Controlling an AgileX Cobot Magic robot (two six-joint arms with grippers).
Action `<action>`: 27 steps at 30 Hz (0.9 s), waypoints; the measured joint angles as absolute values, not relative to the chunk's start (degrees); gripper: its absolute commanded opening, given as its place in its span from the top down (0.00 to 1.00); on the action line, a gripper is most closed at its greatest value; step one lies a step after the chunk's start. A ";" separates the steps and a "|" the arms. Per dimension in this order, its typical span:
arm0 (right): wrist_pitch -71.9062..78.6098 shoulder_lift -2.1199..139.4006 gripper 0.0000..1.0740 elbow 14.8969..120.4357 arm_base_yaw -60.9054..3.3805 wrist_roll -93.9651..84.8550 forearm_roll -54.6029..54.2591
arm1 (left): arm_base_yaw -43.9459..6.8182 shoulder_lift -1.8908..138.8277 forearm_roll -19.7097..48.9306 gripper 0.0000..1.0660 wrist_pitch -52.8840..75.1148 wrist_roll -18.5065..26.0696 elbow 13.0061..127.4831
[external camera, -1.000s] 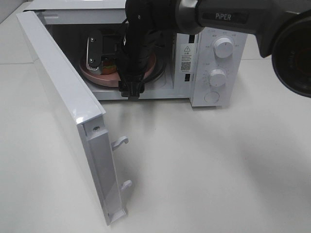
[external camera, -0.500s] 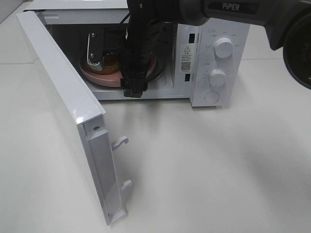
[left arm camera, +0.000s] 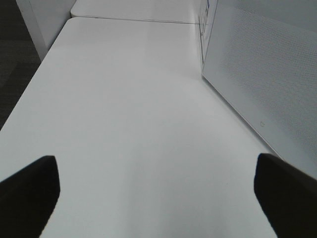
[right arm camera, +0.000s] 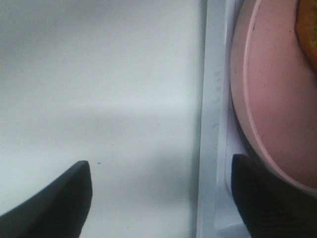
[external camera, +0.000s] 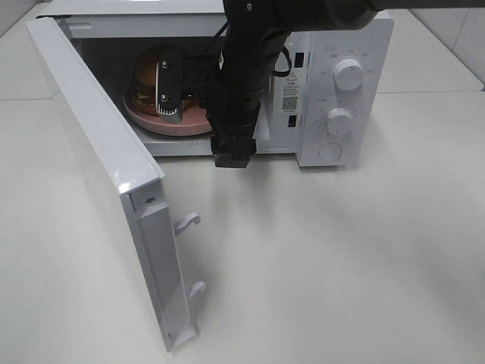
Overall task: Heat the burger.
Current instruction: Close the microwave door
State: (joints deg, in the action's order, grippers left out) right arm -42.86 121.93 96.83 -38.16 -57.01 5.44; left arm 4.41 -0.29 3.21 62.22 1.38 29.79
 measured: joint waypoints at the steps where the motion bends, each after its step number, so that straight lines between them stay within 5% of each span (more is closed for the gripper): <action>1: -42.86 121.93 0.29 96.83 -38.16 -57.01 5.44 | 4.41 -0.29 3.21 0.05 62.22 1.38 29.79; 27: -52.37 97.52 0.29 73.63 -38.16 -45.78 5.50 | 4.41 -0.29 3.21 0.05 62.22 1.38 29.79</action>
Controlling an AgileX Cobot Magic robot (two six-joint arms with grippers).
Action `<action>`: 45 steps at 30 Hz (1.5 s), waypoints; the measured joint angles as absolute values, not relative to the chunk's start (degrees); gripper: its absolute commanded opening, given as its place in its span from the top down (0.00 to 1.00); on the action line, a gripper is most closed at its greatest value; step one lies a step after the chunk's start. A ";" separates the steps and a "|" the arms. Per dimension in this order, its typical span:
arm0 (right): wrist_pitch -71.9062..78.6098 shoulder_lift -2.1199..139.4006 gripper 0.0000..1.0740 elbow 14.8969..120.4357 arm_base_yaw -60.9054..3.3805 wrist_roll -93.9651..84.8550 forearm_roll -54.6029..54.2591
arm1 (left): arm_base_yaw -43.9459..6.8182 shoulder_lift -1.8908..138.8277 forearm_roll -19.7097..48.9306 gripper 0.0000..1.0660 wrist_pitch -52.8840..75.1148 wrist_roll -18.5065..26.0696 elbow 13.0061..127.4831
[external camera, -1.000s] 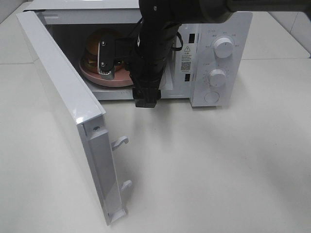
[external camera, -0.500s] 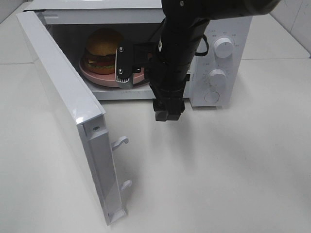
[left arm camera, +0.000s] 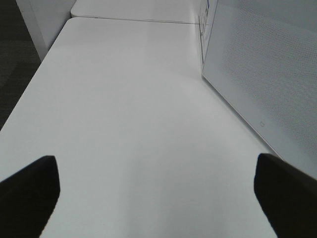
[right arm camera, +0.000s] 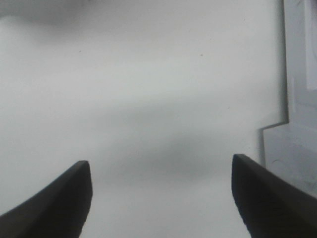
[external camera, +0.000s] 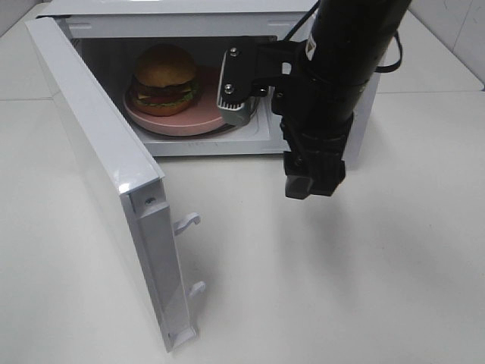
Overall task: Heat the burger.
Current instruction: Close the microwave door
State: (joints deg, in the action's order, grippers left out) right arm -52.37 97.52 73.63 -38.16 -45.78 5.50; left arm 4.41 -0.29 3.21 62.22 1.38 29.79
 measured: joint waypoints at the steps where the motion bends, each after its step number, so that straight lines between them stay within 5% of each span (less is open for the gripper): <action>1: -52.37 97.52 0.29 73.63 -38.16 -45.78 5.50 | 4.41 -0.29 3.21 0.05 62.22 1.38 29.79; 25: -64.86 85.54 0.29 68.70 -30.14 -31.46 6.47 | 4.41 -0.29 3.21 0.05 62.22 1.38 29.79; 45: -50.02 76.09 0.29 51.85 -3.78 -4.30 7.39 | 4.41 -0.29 3.21 0.05 62.22 1.38 29.79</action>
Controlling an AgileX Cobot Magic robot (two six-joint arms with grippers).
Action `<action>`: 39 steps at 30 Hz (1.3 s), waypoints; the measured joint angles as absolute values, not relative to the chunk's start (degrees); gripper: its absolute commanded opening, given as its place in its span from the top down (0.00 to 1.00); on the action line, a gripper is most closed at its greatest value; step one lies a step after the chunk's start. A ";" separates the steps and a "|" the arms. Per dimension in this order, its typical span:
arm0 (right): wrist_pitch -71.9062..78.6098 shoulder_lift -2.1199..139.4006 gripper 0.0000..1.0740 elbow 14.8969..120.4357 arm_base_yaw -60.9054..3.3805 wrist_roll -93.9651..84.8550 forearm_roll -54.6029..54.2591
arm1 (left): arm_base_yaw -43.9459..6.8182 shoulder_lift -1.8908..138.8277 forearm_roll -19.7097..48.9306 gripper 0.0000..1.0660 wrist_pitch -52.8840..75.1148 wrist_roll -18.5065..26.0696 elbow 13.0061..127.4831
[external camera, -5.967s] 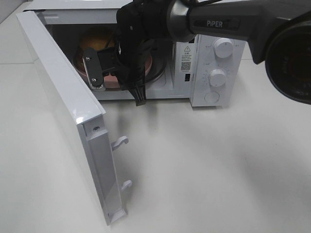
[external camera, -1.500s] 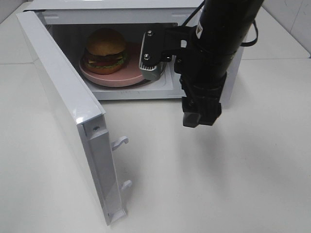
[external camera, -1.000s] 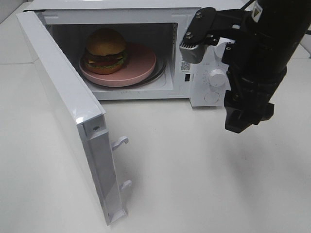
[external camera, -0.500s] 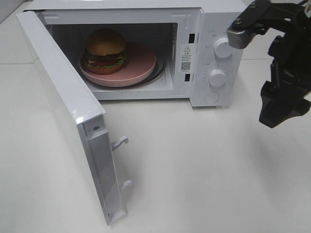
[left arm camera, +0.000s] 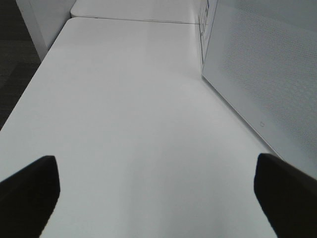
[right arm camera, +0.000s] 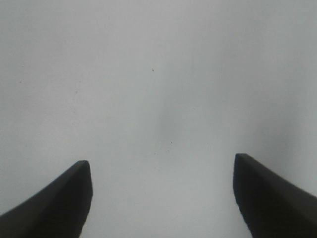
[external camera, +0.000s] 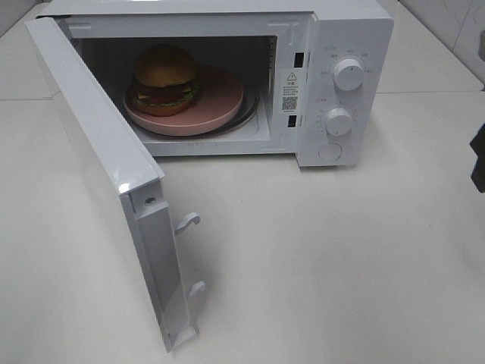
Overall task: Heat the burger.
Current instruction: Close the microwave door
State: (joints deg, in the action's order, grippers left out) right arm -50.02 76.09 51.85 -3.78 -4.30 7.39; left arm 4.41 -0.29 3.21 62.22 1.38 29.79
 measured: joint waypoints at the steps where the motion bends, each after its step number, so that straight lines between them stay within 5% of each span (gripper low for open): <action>1: -50.02 75.34 0.29 50.59 -2.18 -2.06 7.45 | 4.41 -0.29 3.21 0.05 62.22 1.38 29.79; 27: -54.95 25.73 0.29 34.15 -0.97 1.78 4.53 | 4.41 -0.29 3.21 0.05 62.22 1.38 29.79; 39: -52.08 14.32 0.29 29.79 -0.97 1.78 4.47 | 4.41 -0.29 3.21 0.05 62.22 1.38 29.79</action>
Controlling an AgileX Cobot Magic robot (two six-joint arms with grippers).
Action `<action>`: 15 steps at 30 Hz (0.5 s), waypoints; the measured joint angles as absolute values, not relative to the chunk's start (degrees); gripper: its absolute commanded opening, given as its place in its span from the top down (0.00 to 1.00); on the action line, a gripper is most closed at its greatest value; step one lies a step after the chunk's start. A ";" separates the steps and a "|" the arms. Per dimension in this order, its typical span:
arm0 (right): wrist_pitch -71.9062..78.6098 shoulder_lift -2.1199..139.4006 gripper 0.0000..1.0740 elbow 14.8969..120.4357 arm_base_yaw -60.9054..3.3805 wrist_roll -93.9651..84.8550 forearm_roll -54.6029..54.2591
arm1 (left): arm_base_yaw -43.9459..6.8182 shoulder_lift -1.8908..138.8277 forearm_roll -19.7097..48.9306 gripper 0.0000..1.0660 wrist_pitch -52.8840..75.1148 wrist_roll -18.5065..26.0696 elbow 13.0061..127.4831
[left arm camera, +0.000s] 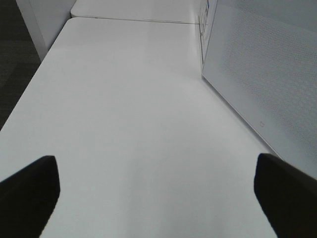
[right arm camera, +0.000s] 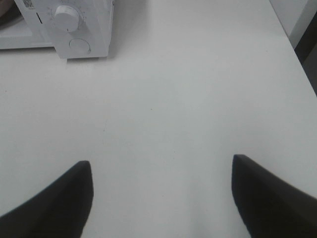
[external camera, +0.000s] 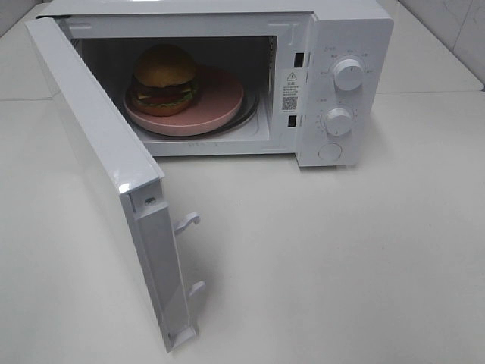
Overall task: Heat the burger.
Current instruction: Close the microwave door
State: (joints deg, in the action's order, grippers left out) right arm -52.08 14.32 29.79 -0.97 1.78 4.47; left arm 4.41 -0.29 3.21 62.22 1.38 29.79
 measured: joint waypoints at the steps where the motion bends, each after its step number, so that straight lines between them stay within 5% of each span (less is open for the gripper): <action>1: -52.08 13.29 0.29 29.79 -0.97 1.78 4.47 | 4.41 -0.29 3.21 0.05 62.22 1.38 29.79; 15: -51.74 5.21 0.29 29.79 -0.97 1.78 4.41 | 4.41 -0.29 3.21 0.05 62.22 1.38 29.79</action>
State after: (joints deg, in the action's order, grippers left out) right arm -51.74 5.21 29.79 -0.97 1.78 4.41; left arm 4.41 -0.29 3.21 62.22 1.38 29.79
